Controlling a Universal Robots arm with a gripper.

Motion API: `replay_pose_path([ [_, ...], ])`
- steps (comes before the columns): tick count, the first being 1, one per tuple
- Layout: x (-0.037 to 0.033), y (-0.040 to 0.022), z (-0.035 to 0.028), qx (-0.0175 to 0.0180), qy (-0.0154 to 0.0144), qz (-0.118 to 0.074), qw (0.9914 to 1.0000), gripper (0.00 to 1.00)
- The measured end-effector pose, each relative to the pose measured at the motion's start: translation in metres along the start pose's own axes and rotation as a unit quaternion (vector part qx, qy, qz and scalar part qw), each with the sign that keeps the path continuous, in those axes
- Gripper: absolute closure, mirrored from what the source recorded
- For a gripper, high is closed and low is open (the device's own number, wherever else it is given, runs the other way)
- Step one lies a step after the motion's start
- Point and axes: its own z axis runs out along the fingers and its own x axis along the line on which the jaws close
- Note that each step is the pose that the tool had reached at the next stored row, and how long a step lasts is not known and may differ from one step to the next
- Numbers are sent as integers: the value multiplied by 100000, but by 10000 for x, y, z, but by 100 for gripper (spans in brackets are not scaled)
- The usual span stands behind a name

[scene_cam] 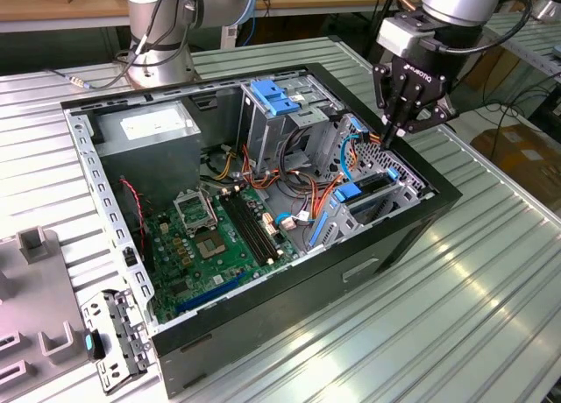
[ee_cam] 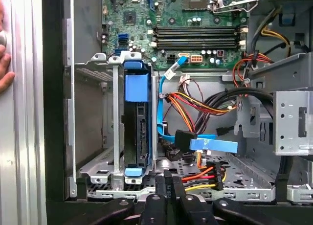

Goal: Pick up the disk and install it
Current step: 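Insert the first disk wire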

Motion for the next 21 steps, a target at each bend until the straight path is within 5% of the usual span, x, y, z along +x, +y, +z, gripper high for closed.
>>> replay_pose_path([
  [3,0,0,2,-246,44,3728,99930,83],
  [6,0,5,4,-318,38,4836,99882,83],
  [9,1,38,6,-250,31,3788,99928,83],
  [11,1,44,17,0,11,2,100000,83],
  [12,10,68,22,13,-28,-228,100000,83],
  [15,19,141,31,63,-773,-216,99997,83],
  [16,28,165,34,93,-810,-211,99996,83],
  [20,142,205,76,98,-1475,-250,99989,83],
  [21,159,218,82,116,-2215,-309,99975,83],
])
